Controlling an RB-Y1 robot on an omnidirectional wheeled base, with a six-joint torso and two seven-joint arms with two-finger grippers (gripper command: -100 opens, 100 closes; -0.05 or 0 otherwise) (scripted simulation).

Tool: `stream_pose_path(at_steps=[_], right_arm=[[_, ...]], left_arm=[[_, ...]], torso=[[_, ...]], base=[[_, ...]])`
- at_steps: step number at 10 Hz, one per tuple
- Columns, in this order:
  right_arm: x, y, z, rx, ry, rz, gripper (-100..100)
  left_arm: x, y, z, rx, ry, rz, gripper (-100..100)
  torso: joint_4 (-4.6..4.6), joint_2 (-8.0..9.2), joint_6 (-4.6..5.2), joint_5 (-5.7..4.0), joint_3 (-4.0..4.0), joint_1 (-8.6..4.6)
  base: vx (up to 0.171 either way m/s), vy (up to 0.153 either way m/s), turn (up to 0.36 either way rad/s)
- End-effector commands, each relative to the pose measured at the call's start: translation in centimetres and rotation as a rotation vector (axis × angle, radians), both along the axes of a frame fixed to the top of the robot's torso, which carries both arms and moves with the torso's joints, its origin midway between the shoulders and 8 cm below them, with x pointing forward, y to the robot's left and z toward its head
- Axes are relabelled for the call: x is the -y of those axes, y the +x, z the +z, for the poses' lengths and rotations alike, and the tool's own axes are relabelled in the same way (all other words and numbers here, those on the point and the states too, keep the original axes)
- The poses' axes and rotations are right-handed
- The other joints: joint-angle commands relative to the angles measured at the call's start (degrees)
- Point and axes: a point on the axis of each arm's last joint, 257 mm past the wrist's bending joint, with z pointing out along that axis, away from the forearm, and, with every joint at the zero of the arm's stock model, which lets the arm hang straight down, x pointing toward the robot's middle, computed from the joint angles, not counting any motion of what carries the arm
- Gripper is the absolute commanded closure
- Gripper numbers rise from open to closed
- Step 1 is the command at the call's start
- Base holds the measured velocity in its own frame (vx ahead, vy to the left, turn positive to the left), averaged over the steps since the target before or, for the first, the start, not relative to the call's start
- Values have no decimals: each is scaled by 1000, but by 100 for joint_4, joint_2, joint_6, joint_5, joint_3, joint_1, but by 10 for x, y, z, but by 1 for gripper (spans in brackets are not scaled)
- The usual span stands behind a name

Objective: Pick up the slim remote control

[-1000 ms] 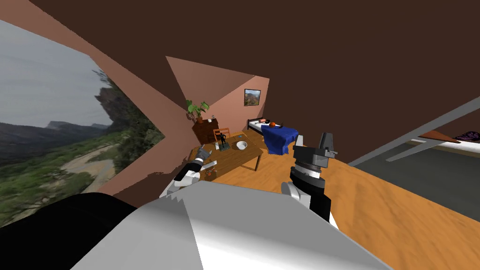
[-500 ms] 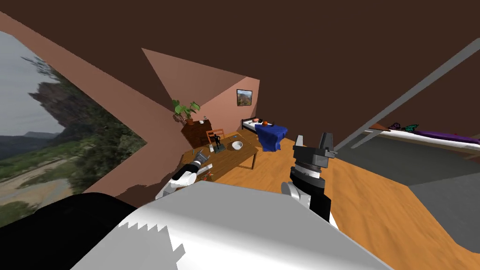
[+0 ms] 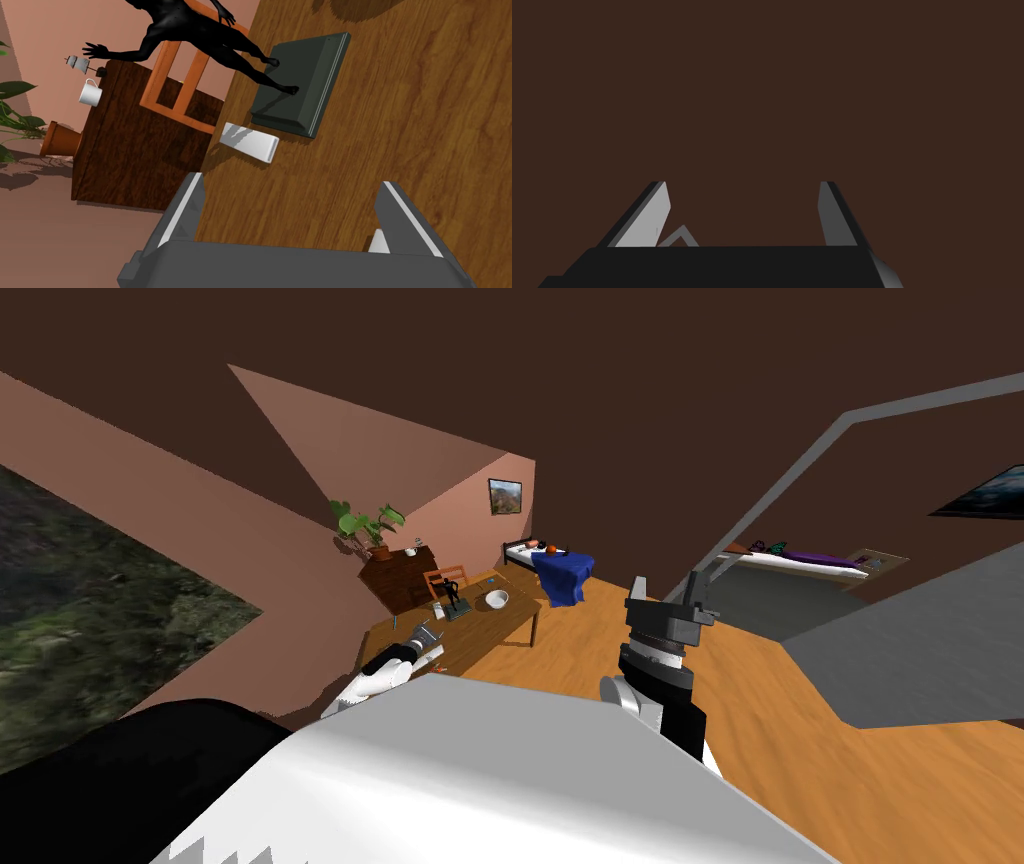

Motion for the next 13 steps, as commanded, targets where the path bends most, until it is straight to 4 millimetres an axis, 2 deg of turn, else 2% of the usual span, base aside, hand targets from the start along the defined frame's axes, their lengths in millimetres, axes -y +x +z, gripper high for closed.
stream_pose_path(at_steps=[1,2,3,4,5,6,7,8,9,10,11,12,13], right_arm=[[0,0,0,0,0,0,0],[0,0,0,0,0,0,0],[0,0,0,0,0,0,0],[0,0,0,0,0,0,0],[0,0,0,0,0,0,0],[0,0,0,0,0,0,0],[0,0,0,0,0,0,0],[0,0,0,0,0,0,0],[0,0,0,0,0,0,0],[0,0,0,0,0,0,0],[0,0,0,0,0,0,0],[0,0,0,0,0,0,0],[0,0,0,0,0,0,0]], left_arm=[[-15,-14,-24,-69,-55,41,-100],[-14,-17,-29,-89,-61,41,-100],[-27,-33,-49,-145,-107,80,-100],[-26,-35,-53,-162,-112,79,-100],[-38,-52,-70,-211,-156,119,-100],[-37,-56,-75,-233,-163,120,-100],[-46,-73,-90,-284,-207,157,-100],[-46,-78,-96,-302,-212,162,-100],[-56,-99,-112,-354,-256,205,-100],[-54,-101,-114,-368,-261,205,-100],[-61,-122,-128,-423,-305,244,-100],[-61,-125,-131,-431,-308,248,-100],[-67,-148,-143,-486,-350,288,-100]], torso=[[0,0,0,0,0,0],[0,0,3,-1,0,-1],[0,0,-2,0,0,0],[0,2,2,0,1,1],[0,1,-3,0,0,1],[0,2,2,0,1,2],[0,1,-3,0,1,1],[0,-1,0,0,-1,3],[-1,-3,-3,1,-2,3],[0,0,1,0,0,1],[0,0,-4,0,0,2],[0,0,-1,1,0,7],[0,-2,-5,1,-1,6]], base=[[-5,21,-304],[-7,25,-165],[-8,25,-333],[-9,30,-140],[-12,30,-267],[-8,29,-172],[0,29,-273],[-3,31,-144],[-11,25,-313],[-13,32,-157],[-8,40,-265],[-5,43,-128],[-7,40,-211]])
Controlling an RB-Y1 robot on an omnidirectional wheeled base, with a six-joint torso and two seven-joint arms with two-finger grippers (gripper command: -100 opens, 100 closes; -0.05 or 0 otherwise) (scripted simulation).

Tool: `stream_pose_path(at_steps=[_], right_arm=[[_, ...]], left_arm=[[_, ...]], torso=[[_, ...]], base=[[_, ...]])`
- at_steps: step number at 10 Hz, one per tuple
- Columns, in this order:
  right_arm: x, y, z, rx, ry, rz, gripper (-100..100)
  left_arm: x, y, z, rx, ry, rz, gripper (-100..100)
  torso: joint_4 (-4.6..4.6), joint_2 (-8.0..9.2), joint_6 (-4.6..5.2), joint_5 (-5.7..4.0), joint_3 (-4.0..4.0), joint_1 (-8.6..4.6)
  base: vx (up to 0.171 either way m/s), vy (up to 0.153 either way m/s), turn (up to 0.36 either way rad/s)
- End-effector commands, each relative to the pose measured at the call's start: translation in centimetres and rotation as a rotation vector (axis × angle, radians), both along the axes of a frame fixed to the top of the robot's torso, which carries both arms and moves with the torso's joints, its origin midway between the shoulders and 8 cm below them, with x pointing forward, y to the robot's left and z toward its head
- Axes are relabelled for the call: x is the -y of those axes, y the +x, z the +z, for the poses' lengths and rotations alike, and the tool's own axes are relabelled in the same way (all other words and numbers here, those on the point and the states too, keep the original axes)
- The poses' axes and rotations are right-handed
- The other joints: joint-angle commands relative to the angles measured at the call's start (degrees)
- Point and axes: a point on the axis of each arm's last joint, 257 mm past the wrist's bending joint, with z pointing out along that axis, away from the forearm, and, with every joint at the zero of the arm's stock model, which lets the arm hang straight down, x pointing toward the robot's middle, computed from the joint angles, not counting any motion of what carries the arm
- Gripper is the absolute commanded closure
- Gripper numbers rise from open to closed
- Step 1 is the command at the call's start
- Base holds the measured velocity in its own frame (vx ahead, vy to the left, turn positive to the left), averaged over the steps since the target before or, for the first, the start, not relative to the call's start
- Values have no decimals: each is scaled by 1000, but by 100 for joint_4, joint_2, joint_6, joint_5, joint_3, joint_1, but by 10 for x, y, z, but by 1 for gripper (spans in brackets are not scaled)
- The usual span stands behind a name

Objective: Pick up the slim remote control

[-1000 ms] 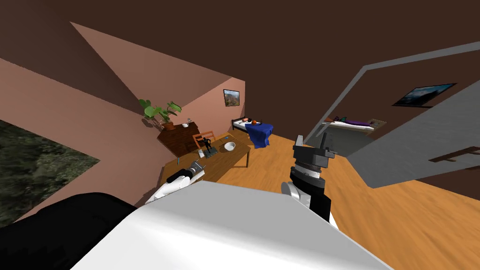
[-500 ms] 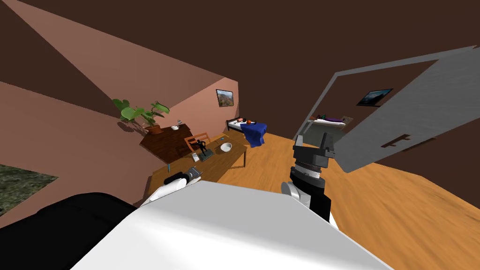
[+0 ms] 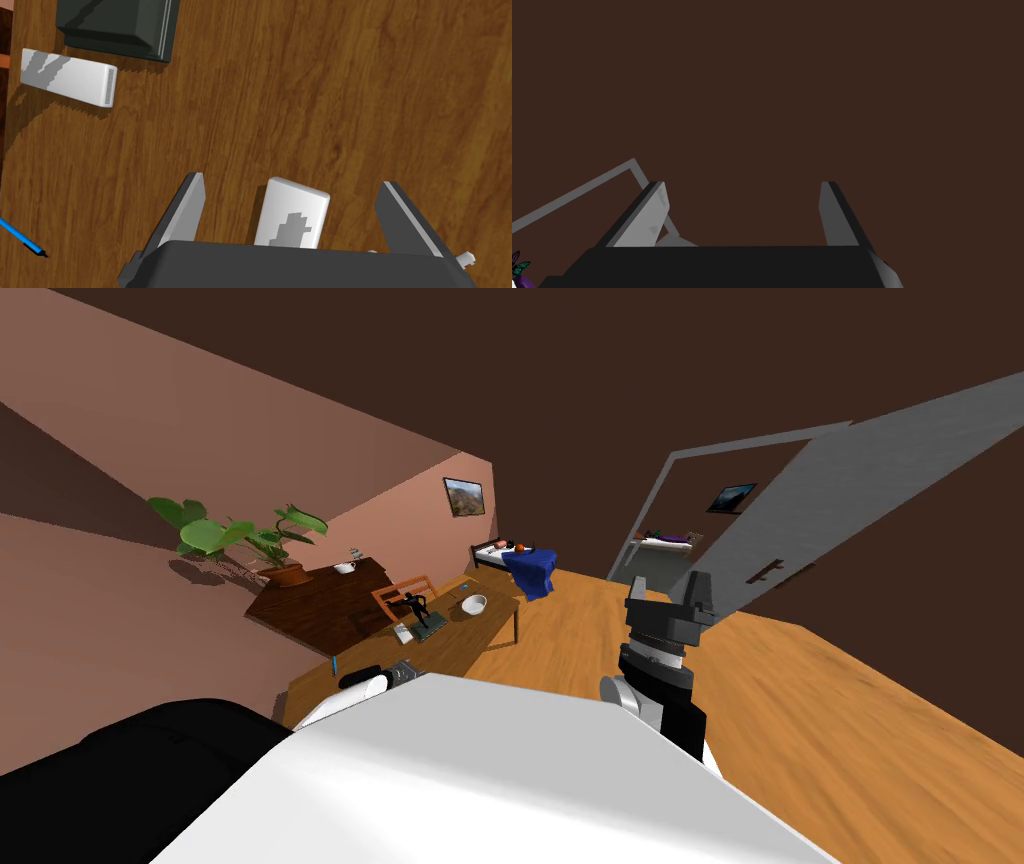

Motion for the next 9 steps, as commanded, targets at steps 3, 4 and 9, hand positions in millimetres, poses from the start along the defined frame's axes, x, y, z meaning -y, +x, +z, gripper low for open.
stream_pose_path(at_steps=[3,4,9], right_arm=[[0,0,0,0,0,0,0],[0,0,0,0,0,0,0],[0,0,0,0,0,0,0]], left_arm=[[-8,-39,-20,-96,-65,66,-100],[-12,-63,-29,-150,-103,105,-100],[-20,-131,-50,-297,-201,217,-100]], torso=[[0,-2,1,-1,-1,-2],[0,-1,-5,0,0,-2],[1,4,-3,0,2,1]], base=[[-6,37,-184],[-17,43,-235],[-20,44,-206]])
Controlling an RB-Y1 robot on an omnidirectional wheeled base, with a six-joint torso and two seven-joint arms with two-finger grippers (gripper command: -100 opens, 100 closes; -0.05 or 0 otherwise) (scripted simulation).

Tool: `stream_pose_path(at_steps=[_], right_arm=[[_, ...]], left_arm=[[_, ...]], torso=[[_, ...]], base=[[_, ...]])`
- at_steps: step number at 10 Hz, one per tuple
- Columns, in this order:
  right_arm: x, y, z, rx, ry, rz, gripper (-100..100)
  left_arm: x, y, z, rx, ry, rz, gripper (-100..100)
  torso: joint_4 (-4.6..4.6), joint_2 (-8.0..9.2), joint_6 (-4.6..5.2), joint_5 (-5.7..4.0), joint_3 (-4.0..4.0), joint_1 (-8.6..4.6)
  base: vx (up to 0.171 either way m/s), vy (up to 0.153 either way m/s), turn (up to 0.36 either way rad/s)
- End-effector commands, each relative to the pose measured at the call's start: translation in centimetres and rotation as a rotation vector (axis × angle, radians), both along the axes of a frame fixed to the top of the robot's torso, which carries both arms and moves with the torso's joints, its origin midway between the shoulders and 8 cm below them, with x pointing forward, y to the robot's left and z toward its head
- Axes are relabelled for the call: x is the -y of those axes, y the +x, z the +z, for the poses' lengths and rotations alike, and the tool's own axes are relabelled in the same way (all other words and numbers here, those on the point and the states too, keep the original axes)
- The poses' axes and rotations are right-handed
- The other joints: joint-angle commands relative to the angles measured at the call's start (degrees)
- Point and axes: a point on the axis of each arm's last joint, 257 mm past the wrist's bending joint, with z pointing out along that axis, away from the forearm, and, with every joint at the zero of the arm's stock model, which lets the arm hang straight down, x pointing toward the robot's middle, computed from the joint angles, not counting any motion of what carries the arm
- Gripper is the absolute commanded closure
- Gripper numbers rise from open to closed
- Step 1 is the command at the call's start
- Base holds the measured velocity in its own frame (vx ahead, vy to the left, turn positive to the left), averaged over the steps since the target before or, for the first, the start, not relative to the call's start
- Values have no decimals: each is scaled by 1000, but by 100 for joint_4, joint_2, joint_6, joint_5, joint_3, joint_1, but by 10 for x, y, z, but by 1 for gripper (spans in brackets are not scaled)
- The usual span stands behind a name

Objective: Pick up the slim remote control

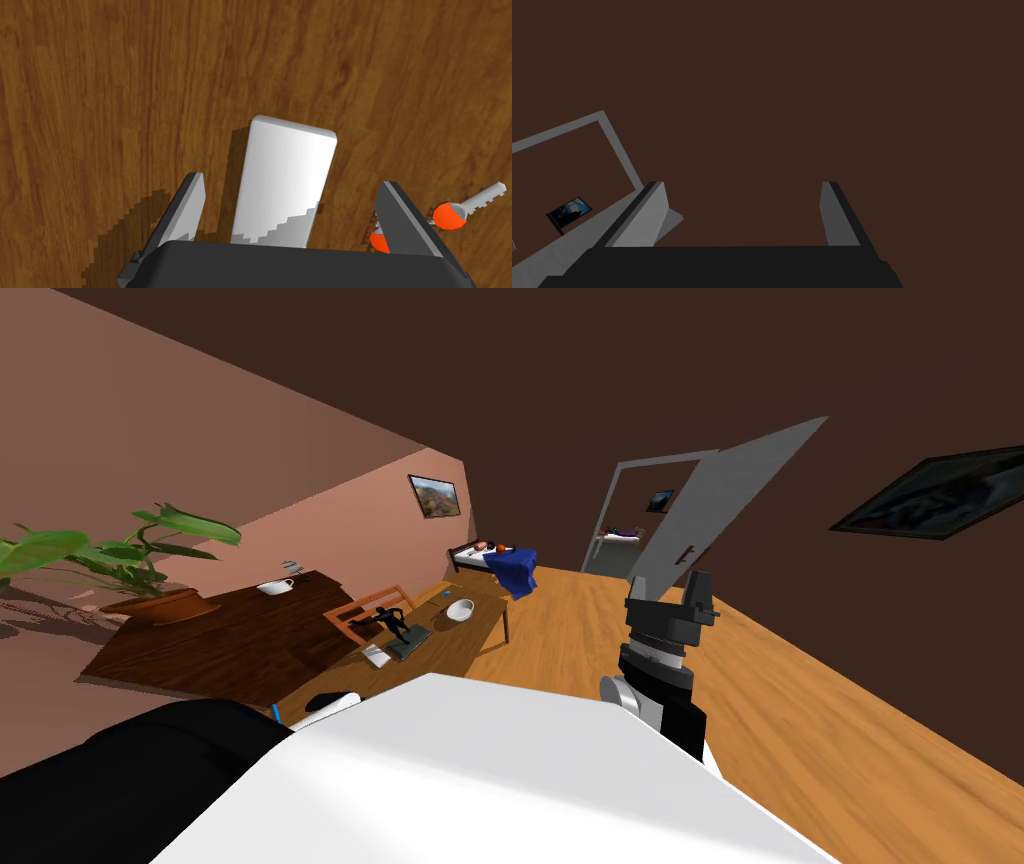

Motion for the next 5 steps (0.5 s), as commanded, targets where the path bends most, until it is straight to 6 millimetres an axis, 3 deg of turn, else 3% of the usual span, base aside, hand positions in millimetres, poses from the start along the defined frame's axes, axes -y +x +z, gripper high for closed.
stream_pose_path(at_steps=[1,3,5], right_arm=[[0,0,0,0,0,0,0],[0,0,0,0,0,0,0],[0,0,0,0,0,0,0]], left_arm=[[1,-26,-2,-53,-35,38,-100],[0,-61,-6,-122,-79,92,-100],[1,-89,-8,-176,-116,133,-100]], torso=[[0,0,0,0,0,0],[0,0,3,0,0,3],[0,2,0,0,1,3]], base=[[-21,41,-180],[-24,49,-259],[-28,45,-145]])
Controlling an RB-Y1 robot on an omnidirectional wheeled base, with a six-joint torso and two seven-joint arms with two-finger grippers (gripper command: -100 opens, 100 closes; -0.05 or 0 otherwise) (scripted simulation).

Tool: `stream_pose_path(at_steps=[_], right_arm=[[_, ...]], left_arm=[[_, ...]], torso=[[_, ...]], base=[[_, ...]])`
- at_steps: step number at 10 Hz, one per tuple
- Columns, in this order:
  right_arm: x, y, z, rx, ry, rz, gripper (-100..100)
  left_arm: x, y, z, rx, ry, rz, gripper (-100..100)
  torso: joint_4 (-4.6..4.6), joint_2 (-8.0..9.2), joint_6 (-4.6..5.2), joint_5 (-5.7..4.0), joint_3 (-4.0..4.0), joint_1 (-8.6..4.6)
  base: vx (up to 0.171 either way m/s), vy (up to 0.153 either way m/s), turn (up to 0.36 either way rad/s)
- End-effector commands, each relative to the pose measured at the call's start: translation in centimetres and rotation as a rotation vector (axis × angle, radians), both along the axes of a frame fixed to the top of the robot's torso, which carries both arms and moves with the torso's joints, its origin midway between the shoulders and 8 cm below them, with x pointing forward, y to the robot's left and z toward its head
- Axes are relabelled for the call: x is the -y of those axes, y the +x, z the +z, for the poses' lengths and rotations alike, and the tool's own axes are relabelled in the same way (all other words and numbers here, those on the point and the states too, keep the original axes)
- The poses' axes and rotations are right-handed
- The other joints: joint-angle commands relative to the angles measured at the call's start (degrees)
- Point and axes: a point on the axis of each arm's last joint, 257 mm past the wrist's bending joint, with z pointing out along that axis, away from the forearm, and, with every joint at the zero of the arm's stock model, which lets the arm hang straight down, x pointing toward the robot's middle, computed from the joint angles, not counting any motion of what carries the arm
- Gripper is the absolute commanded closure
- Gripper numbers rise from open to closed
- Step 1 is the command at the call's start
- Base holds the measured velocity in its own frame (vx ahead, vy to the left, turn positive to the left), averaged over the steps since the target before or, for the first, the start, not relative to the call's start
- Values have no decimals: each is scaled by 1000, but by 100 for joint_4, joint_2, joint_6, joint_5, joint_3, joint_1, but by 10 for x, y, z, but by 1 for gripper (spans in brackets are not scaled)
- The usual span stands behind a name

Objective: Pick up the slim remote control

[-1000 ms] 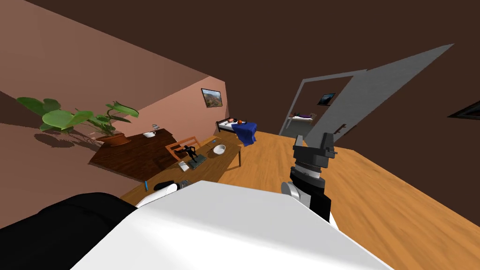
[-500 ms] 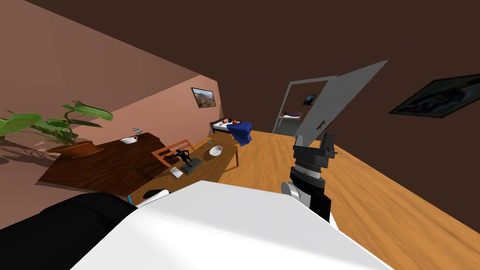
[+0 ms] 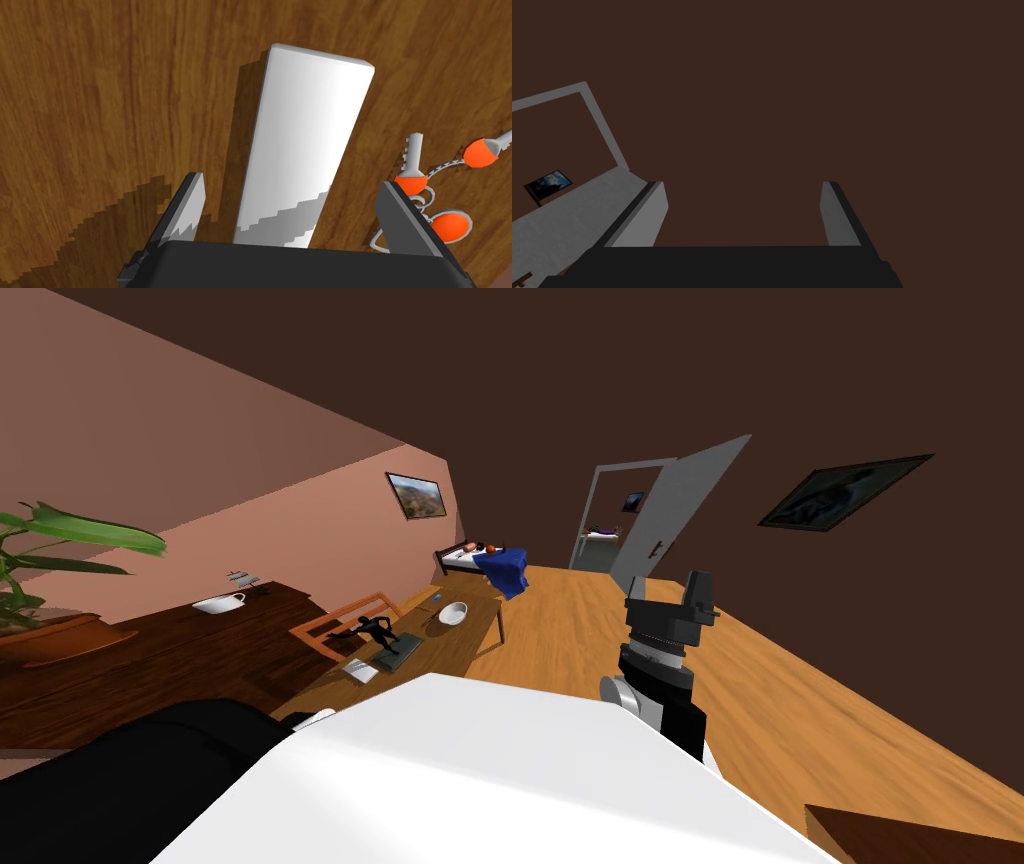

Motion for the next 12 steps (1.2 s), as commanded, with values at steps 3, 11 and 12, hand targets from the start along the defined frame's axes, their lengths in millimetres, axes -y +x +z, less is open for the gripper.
stream_pose_path(at_steps=[3,11,12], right_arm=[[0,0,0,0,0,0,0],[0,0,0,0,0,0,0],[0,0,0,0,0,0,0]], left_arm=[[4,-21,-2,-42,-29,32,-100],[-43,4,-3,-22,29,-3,-100],[-42,-6,-7,-39,22,10,-100]], torso=[[-1,-5,0,-1,-3,-7],[-5,-11,-5,-1,-8,-24],[-4,-13,-3,3,-8,-16]], base=[[-14,22,-83],[-2,-21,18],[-3,-24,11]])
